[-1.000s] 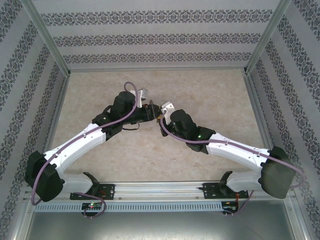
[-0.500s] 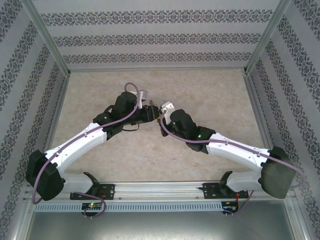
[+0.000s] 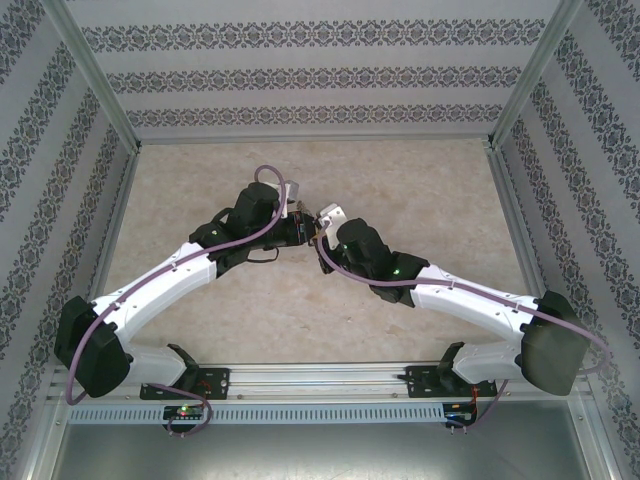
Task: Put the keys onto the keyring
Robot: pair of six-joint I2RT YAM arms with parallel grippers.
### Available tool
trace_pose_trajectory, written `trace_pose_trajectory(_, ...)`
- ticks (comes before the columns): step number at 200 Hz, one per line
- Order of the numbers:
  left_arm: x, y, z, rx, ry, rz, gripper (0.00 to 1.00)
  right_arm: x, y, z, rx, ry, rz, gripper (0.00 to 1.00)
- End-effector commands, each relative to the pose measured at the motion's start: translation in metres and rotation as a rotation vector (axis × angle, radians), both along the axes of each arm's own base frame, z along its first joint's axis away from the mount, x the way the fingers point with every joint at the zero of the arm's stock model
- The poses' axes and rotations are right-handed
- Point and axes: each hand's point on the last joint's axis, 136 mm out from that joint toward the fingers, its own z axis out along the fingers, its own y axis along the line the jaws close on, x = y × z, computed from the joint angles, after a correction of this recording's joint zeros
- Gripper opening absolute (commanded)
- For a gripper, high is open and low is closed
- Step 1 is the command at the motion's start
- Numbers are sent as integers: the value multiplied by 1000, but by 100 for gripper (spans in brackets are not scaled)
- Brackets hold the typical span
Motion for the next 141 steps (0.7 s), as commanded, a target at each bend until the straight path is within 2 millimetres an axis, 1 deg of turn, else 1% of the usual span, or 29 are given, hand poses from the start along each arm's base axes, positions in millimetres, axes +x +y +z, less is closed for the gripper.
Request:
trace_pose_trajectory(1, -1, -2, 15, 59, -79, -33, 4, 2, 11, 22, 29, -50, 19, 0)
trace_pose_trajectory(16, -2, -1, 17, 73, -104, -53, 0, 1, 10, 20, 22, -47, 20, 0)
trace_pose_trajectory(50, -7, 1, 19, 93, -173, -96, 0, -4, 7, 15, 10, -44, 34, 0)
trace_pose_trajectory(60, -8, 0, 23, 92, -210, -116, 0, -6, 7, 12, 3, -45, 46, 0)
trace_pose_trajectory(72, -11, -3, 24, 97, -262, -164, 0, -8, 6, 13, 10, -56, 54, 7)
trace_pose_trajectory(96, -14, -3, 28, 127, -357, -220, 0, -13, 2, 16, 10, -81, 100, 17)
trace_pose_trajectory(128, -19, -7, 30, 169, -462, -308, 0, -23, 1, 25, 61, -85, 221, 18)
trace_pose_trajectory(141, -19, -9, 32, 178, -492, -337, 0, -29, 0, 31, 92, -91, 281, 25)
